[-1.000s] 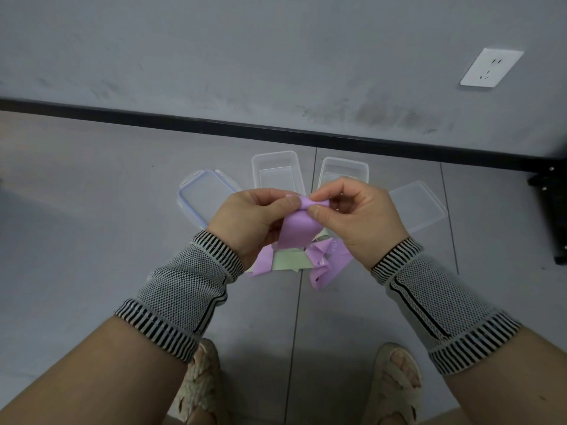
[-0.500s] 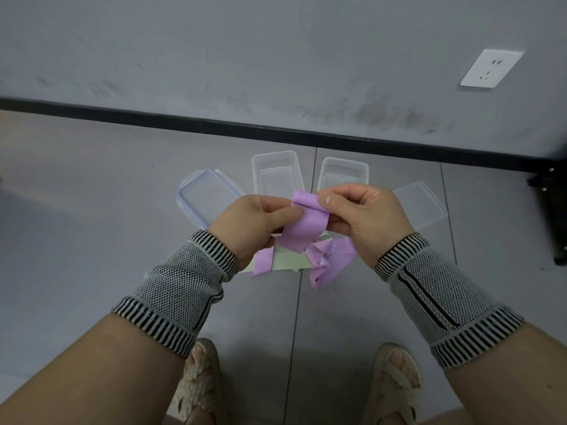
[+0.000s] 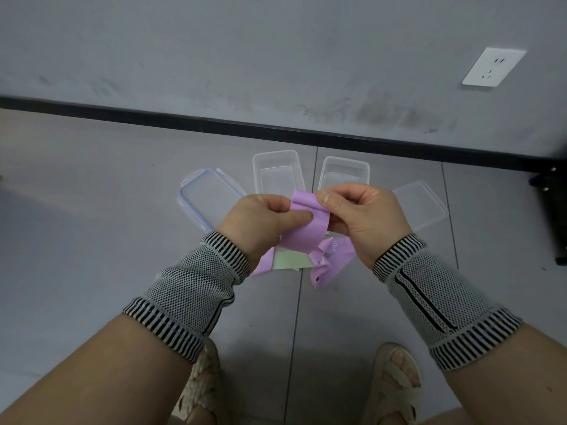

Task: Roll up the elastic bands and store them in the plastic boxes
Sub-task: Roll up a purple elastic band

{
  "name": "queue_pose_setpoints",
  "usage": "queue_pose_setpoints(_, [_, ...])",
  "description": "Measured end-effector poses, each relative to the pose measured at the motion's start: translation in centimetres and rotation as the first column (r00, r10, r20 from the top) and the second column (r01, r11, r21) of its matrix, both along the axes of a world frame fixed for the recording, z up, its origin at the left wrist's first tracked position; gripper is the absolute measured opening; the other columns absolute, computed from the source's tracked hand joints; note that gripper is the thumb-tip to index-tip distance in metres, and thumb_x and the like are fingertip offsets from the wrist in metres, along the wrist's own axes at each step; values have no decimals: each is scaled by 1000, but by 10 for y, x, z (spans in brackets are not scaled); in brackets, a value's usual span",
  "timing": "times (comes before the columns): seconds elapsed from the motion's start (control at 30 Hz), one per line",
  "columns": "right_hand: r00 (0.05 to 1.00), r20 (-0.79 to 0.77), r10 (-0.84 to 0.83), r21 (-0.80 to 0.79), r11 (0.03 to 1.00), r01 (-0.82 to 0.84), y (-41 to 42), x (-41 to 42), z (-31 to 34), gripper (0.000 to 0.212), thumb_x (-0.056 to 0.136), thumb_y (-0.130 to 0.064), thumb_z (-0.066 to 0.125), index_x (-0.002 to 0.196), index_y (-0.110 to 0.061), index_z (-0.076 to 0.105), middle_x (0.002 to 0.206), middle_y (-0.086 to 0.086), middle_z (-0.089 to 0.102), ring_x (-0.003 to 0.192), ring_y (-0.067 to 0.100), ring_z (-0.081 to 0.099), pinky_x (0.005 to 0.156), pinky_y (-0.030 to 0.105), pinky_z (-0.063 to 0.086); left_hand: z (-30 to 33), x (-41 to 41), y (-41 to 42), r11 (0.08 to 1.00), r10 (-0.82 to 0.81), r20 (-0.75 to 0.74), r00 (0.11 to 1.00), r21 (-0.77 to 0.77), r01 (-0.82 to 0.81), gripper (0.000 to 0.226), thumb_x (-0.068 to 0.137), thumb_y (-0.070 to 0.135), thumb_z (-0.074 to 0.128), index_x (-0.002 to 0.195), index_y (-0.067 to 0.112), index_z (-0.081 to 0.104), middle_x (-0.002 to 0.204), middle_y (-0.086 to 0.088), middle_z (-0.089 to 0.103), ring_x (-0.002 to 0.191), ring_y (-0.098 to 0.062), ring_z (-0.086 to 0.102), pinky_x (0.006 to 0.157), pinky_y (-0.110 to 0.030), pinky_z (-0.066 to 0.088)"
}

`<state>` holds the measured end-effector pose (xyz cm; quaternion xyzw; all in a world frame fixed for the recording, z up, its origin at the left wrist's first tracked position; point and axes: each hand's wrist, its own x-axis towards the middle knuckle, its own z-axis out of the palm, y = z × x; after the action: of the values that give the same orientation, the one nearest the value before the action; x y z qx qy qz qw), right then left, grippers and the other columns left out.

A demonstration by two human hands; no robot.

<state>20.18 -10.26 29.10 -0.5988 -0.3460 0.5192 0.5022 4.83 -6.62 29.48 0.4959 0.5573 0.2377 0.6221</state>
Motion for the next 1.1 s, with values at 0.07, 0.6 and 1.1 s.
queue_pose_setpoints(0.07, [990, 139, 14, 55, 998, -21, -1, 0, 0, 9, 80, -9, 72, 78, -17, 72, 81, 8, 73, 80, 26, 71, 77, 44, 59, 1, 0, 0, 999, 17, 38, 999, -47, -15, 8, 81, 8, 70, 75, 3, 65, 54, 3, 59, 45, -7, 48, 51, -21, 39])
queue_pose_setpoints(0.6, [985, 109, 137, 93, 985, -147, -2, -1, -1, 14, 77, -5, 74, 85, -15, 69, 83, 4, 71, 78, 20, 68, 74, 30, 58, 7, -10, 5, 1000, -21, 67, 998, 4, 21, 15, 89, 18, 61, 91, 8, 72, 74, -1, 69, 65, -9, 56, 51, -21, 32])
queue_pose_setpoints(1.1, [996, 81, 48, 128, 990, -59, -7, -11, -3, 14, 75, -1, 75, 77, -12, 66, 70, 2, 67, 64, 10, 63, 65, 23, 54, 2, -14, 10, 990, 36, 187, 982, -139, -10, 55, 67, 33, 71, 104, -6, 64, 97, -22, 65, 86, -27, 58, 78, -38, 46])
